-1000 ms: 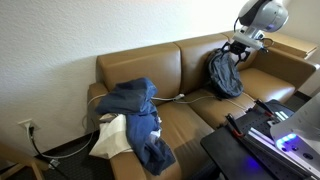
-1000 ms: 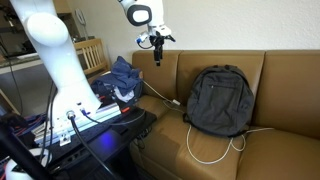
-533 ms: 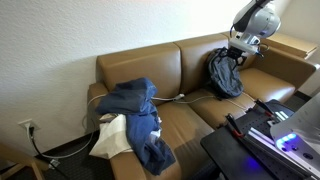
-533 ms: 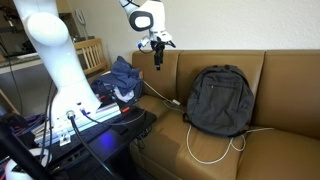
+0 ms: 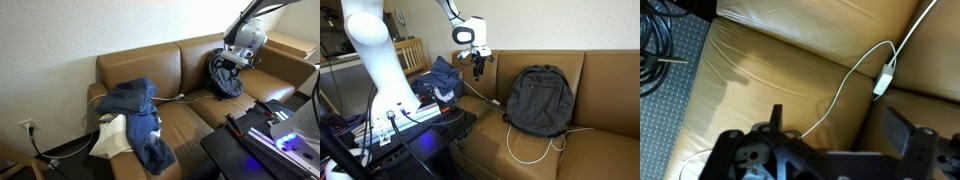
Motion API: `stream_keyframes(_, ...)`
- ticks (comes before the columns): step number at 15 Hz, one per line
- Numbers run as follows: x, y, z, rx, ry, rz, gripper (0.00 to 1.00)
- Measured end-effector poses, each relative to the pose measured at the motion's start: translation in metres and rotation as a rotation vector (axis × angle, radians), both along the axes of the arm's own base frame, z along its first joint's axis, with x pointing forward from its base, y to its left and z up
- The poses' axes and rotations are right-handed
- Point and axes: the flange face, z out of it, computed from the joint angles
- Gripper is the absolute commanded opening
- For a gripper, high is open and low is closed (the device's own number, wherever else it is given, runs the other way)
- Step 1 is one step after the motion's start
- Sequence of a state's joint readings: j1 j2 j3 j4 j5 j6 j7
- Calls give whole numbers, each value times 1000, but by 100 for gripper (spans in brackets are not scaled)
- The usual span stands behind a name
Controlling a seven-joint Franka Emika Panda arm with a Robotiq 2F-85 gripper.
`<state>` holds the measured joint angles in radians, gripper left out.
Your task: Pick the charger on the couch and put it on the shoulder of the couch
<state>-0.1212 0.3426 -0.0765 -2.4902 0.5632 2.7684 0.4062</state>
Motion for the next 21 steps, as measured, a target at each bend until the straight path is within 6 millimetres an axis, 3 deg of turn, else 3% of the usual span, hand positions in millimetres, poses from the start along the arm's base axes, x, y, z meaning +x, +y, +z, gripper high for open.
stream_keyframes(4, 7, 1, -51, -109, -63, -102, 100)
stream_keyframes(7, 13, 14, -80, -128, -89, -160, 100)
stream_keyframes(9, 18, 22, -83, -89, -96, -180, 100)
stream_keyframes(15, 21, 17, -85, -81, -100, -205, 100)
stream_keyframes(21, 41, 36, -150, -140, -175, -378, 100)
